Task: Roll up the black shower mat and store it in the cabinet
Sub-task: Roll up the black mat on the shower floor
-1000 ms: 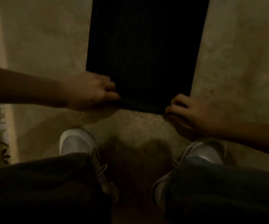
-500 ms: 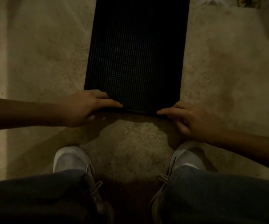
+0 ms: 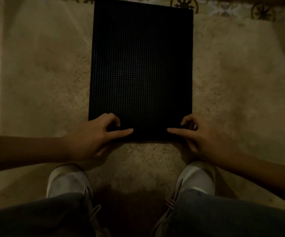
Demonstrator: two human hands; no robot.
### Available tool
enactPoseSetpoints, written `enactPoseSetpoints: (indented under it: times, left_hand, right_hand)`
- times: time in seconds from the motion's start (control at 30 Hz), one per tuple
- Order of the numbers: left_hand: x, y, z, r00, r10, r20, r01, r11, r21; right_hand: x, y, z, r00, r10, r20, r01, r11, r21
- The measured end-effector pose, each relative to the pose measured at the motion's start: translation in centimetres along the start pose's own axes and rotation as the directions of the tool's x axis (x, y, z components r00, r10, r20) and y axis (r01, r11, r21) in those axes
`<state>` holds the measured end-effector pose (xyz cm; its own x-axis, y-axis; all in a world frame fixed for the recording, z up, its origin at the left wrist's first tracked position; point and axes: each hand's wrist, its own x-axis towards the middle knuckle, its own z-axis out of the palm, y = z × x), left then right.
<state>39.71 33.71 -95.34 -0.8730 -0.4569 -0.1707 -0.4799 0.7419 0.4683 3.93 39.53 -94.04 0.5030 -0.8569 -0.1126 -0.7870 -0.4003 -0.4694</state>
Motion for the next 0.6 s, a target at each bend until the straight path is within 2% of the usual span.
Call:
enactPoseSetpoints:
  times: [0.1,0.17,0.3,0.47,0.6]
  left_hand:
    - [0.8,0.6,0.2,0.984,0.168,-0.052,-0.141,0.932,0.335]
    - [1.5,1.3,0.5,0.977,0.200,-0.073,-0.155,0.902,0.403]
    - [2.1,2.3,0.8,0.988,0.148,-0.045,-0.118,0.911,0.396]
    - [1.2,2.1,1.5,0.987,0.146,-0.060,-0.113,0.918,0.380]
    - [1.4,2.2,2.3,0.983,0.155,-0.100,-0.108,0.923,0.368]
  right_hand:
    - [1.0,-0.5,0.8,0.997,-0.071,-0.014,0.068,0.981,-0.181]
    - [1.6,-1.2,1.5,0.998,-0.068,0.016,0.070,0.974,-0.216]
    - [1.8,-2.1,2.2,0.998,-0.057,0.031,0.063,0.960,-0.271]
    - [0.6,-0.6,2.7,0.990,-0.137,0.033,0.141,0.964,-0.225]
    - [0.9,-0.6,3.5,0.990,-0.135,0.033,0.139,0.963,-0.229]
